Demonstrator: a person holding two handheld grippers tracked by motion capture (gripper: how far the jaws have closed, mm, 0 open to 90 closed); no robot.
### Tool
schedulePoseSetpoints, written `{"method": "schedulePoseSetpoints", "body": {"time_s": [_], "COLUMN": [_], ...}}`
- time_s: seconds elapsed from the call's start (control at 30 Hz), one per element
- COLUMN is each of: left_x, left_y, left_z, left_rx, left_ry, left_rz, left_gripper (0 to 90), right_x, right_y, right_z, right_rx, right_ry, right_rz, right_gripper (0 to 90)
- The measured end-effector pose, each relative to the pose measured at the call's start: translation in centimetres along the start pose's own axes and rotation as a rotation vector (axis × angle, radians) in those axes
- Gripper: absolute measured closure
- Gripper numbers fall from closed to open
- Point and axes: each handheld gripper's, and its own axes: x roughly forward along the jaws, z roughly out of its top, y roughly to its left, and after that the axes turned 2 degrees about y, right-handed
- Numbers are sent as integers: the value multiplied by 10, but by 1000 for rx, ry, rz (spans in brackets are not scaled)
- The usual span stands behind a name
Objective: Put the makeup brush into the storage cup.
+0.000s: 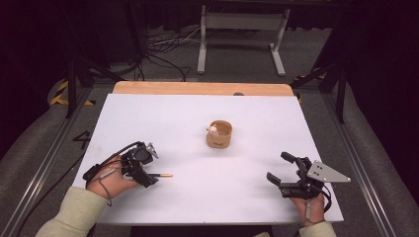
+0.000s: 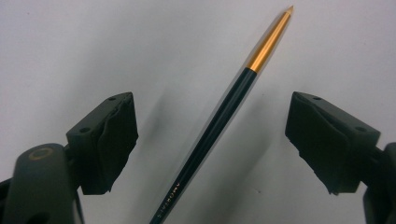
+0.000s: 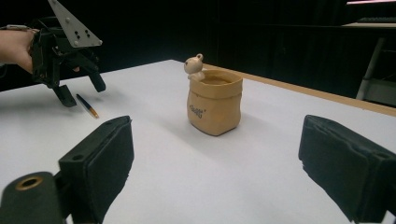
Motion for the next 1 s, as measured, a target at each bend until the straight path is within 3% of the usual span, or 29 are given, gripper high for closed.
{"method": "schedulePoseSetpoints", "body": {"time_s": [0.23,0.3,0.7,1.0], "left_x": [2,2,4,2], "left_y": [1,1,-2,-7], "left_z": [0,0,1,4], "left_rx": [6,10,33,81], "left_ry": [2,14,40,64], "left_rz": [-21,-33,-30,-30], "left_gripper": [278,342,497,731], "right_x": [0,0,-1,0], "right_y": [0,-1,-1,0], "right_z": [0,0,0,0], "right_rx": [0,6,9,1], "right_ry": [2,2,1,4], "right_rz": [6,7,7,9], "right_gripper": [133,139,144,144]}}
